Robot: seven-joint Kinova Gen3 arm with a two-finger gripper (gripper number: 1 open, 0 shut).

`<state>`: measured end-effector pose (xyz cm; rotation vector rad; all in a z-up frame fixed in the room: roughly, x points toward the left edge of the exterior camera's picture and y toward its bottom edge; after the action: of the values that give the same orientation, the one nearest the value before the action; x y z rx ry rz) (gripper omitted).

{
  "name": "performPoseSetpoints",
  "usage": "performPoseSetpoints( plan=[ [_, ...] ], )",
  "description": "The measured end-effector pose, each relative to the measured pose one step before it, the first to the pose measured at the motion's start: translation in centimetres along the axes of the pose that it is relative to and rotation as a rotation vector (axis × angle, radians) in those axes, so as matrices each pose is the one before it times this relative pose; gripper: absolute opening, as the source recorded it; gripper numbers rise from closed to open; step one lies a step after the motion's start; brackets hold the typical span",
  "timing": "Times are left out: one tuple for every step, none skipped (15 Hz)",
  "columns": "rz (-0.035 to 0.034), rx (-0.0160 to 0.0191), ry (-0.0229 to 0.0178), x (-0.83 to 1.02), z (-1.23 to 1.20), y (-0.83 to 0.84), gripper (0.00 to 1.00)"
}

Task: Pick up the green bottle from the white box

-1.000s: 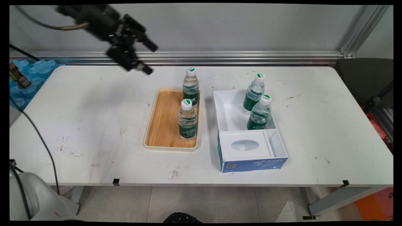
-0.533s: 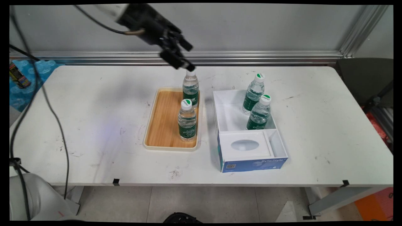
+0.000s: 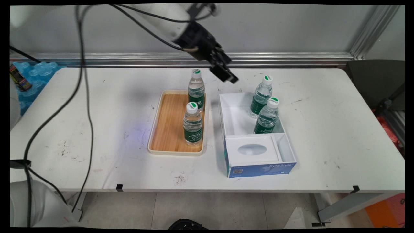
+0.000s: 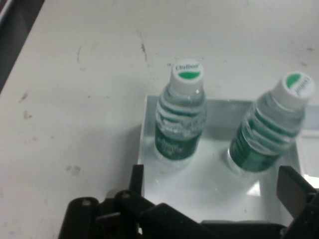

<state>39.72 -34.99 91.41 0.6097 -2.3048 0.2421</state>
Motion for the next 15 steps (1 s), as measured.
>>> performPoseSetpoints(
  plan=[
    [-0.00299, -0.00190, -0.00233, 0.282, 1.202, -0.091, 1.00],
    [-0.00177, -0.00171, -0.00392, 0.299, 1.362, -0.066, 1.00],
    [-0.00245, -0.00163, -0.00327, 0.295, 1.322, -0.053, 1.00],
    [-0.00187, -0.00117, -0.00255, 0.250, 1.084, -0.031, 1.00],
    [-0.00225, -0.00140, -0.00351, 0.280, 1.229, -0.007, 1.00],
    [-0.00226, 0.00038, -0.00324, 0.271, 1.163, -0.024, 1.00],
    [-0.00178, 0.00063, -0.00283, 0.206, 0.921, -0.027, 1.00],
    [-0.00193, 0.00178, -0.00271, 0.264, 1.060, -0.037, 1.00],
    [-0.00219, 0.00296, -0.00287, 0.247, 1.021, -0.070, 1.00],
    [-0.00138, 0.00198, -0.00189, 0.175, 0.678, -0.051, 1.00],
    [-0.00118, 0.00229, -0.00177, 0.161, 0.655, -0.059, 1.00],
    [-0.00158, 0.00325, -0.00183, 0.178, 0.726, -0.086, 1.00],
    [-0.00107, 0.00178, -0.00115, 0.122, 0.473, -0.056, 1.00],
    [-0.00200, 0.00285, -0.00208, 0.201, 0.786, -0.098, 1.00],
    [-0.00142, 0.00184, -0.00160, 0.131, 0.530, -0.067, 1.00]
  ],
)
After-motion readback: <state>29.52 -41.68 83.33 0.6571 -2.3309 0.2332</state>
